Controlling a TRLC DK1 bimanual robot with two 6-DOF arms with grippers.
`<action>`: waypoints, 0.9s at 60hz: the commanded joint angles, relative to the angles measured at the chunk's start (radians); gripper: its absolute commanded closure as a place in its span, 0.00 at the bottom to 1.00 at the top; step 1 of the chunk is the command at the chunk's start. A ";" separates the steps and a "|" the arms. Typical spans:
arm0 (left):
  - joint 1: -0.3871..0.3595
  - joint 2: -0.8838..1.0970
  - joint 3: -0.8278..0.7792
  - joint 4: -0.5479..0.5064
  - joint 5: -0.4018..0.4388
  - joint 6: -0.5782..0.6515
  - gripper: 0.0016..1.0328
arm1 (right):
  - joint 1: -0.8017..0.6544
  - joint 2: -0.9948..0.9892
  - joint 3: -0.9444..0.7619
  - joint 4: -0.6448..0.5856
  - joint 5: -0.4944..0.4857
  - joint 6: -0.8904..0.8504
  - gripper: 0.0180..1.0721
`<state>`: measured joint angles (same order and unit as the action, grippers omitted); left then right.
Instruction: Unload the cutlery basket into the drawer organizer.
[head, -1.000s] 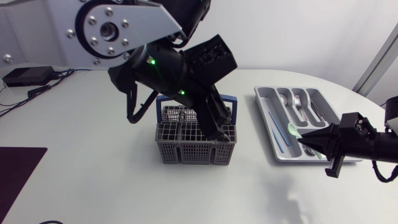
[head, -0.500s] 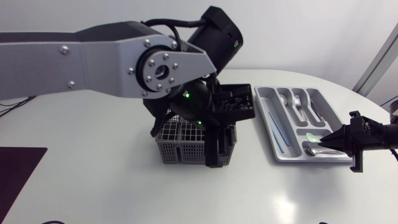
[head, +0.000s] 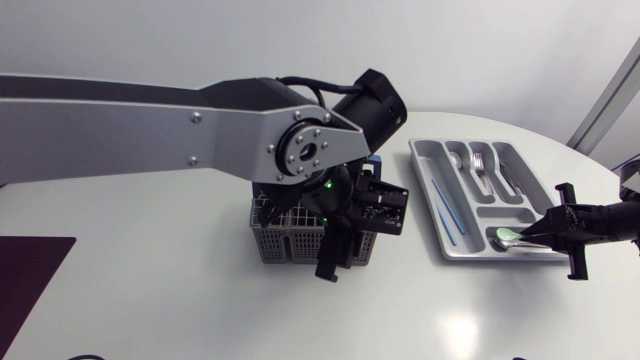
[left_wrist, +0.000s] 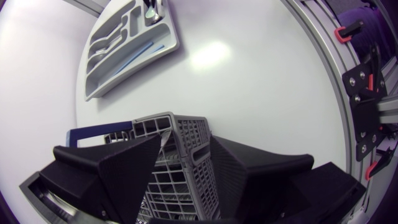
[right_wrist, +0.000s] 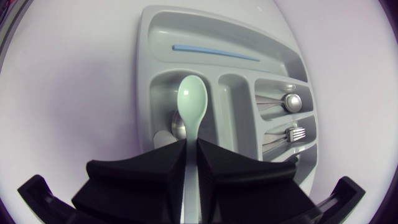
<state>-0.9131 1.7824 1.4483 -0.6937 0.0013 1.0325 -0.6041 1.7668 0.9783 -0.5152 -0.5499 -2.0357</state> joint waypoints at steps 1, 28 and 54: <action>0.016 0.026 0.041 -0.015 -0.004 0.054 0.29 | 0.004 0.029 0.013 0.017 0.019 -0.043 0.85; 0.026 0.054 0.077 -0.038 -0.049 0.127 0.29 | 0.009 -0.173 -0.092 0.001 -0.010 0.009 0.25; 0.011 -0.055 -0.132 0.206 -0.092 0.123 0.29 | 0.043 -0.420 -0.196 -0.103 -0.147 0.131 0.22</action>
<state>-0.8932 1.7668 1.3613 -0.5133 -0.0814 1.1301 -0.5747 1.3857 0.8249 -0.5880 -0.6758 -1.9343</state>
